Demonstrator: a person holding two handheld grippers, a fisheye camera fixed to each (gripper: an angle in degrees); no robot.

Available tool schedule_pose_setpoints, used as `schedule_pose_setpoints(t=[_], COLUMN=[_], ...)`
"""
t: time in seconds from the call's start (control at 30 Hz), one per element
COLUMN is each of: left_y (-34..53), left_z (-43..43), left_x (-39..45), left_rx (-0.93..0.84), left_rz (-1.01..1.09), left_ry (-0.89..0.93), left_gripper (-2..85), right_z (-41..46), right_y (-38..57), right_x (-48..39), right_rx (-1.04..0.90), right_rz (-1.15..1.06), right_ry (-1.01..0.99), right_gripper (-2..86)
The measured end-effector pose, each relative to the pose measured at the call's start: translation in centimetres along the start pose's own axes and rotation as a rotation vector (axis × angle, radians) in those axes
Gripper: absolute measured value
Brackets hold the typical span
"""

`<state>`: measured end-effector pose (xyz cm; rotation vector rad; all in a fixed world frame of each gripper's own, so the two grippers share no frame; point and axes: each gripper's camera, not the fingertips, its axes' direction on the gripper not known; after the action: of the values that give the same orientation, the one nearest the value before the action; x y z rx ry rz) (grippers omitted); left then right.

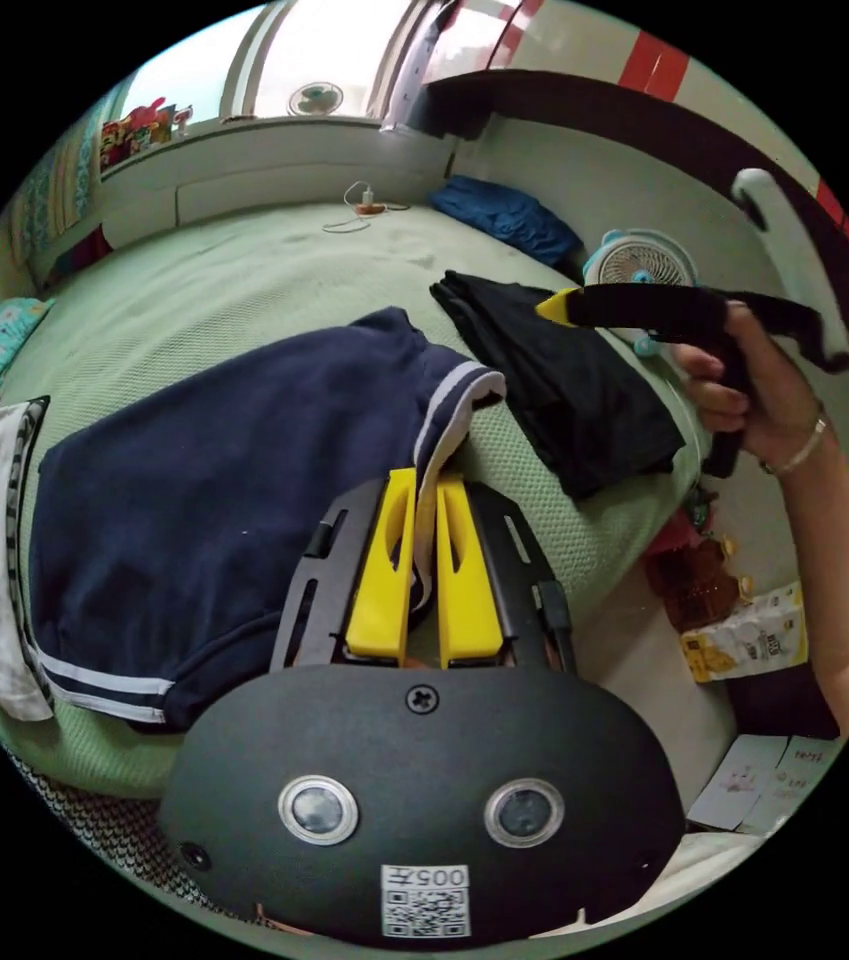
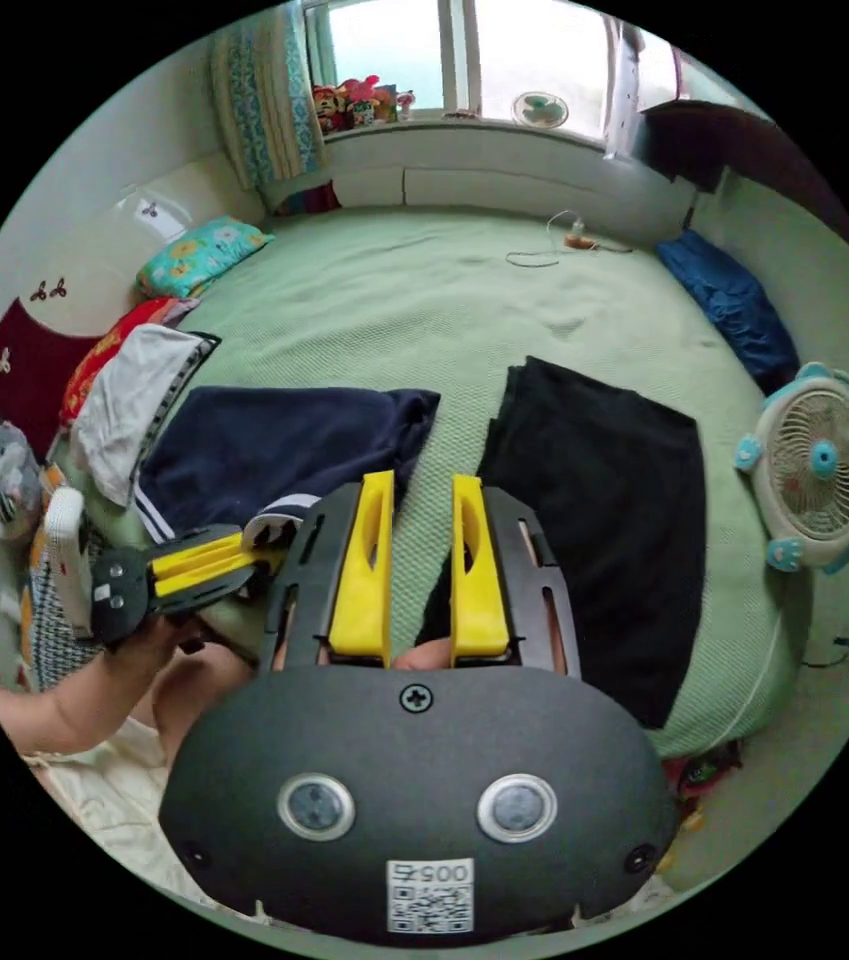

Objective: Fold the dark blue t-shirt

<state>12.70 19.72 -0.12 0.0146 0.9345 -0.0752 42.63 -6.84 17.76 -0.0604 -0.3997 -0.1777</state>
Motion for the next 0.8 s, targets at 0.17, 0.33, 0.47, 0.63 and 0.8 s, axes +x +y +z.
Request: schedule_pose_setpoints(t=[0.17,0.33,0.47,0.63,0.8], left_y=[1.0,2.0,2.5,3.1,3.6], left_z=[-0.4,-0.9,-1.4,-2.8,-4.8], left_x=[0.4,0.9,0.8,0.0,-1.2], left_rx=[0.014,0.020,0.024,0.028,0.044], left_rz=[0.015,0.037,0.053,0.053,0.052], left_ry=[0.004,0.015,0.017,0.031,0.039], left_gripper=[4.5,4.6,4.7,4.7,4.7], right_z=[7.6,11.6,13.5,14.3,14.1], right_y=[-6.9,-10.2,-12.0,-14.0,-16.2], right_x=[3.4,4.8,4.1,2.0,-1.0], right_rx=[-0.212,-0.276,-0.291,-0.271,-0.257], right_rz=[0.125,0.228,0.248,0.238,0.231], right_ry=[-0.268,-0.271,-0.283,-0.264,-0.246], right_gripper=[14.9,16.0,14.2,10.3,4.9])
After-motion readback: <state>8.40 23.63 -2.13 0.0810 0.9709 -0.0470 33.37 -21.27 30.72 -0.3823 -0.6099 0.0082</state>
